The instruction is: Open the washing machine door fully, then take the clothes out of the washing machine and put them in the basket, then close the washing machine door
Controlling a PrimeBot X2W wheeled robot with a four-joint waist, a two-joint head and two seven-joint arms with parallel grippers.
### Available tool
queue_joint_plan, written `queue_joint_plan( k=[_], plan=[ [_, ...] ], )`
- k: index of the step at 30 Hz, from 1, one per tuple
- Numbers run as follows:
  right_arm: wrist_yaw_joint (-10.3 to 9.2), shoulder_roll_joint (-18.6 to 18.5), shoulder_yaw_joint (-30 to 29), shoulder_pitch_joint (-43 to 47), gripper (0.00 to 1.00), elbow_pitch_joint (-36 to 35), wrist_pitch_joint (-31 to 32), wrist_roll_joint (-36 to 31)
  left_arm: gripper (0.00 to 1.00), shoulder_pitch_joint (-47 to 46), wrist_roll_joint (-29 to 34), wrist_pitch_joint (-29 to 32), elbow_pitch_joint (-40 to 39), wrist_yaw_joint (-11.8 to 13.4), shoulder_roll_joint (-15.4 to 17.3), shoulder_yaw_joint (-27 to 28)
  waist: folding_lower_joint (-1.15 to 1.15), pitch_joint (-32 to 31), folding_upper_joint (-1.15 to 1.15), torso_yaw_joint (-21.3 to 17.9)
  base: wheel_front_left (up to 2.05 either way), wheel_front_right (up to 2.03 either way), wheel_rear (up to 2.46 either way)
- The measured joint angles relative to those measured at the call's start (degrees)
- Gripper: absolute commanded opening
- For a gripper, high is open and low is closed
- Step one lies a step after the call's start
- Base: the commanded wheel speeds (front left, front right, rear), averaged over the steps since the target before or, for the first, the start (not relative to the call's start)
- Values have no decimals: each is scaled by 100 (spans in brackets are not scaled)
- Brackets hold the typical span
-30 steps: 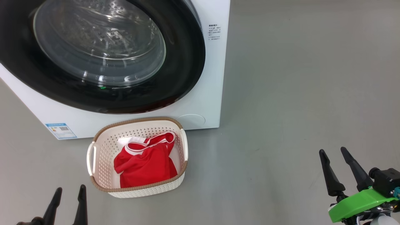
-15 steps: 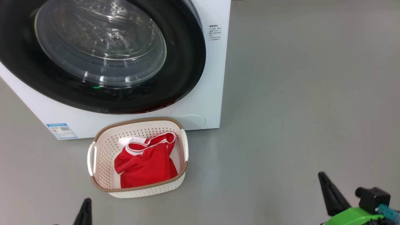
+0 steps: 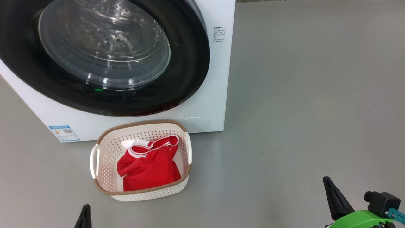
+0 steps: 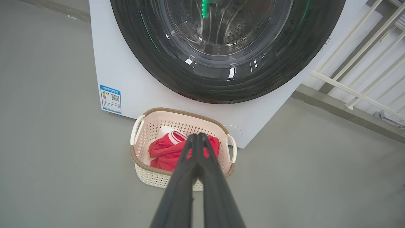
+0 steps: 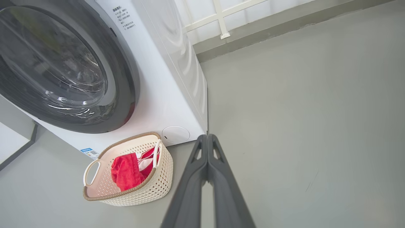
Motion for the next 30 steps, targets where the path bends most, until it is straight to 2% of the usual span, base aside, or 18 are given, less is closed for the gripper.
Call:
queue_joint_plan(
  k=[30],
  plan=[
    [0,188,-219,-14,0,-145,478,1667,0,-133,-1682,474,-4,0,-59,154,0,-85,0,69,0,0,0]
  ],
)
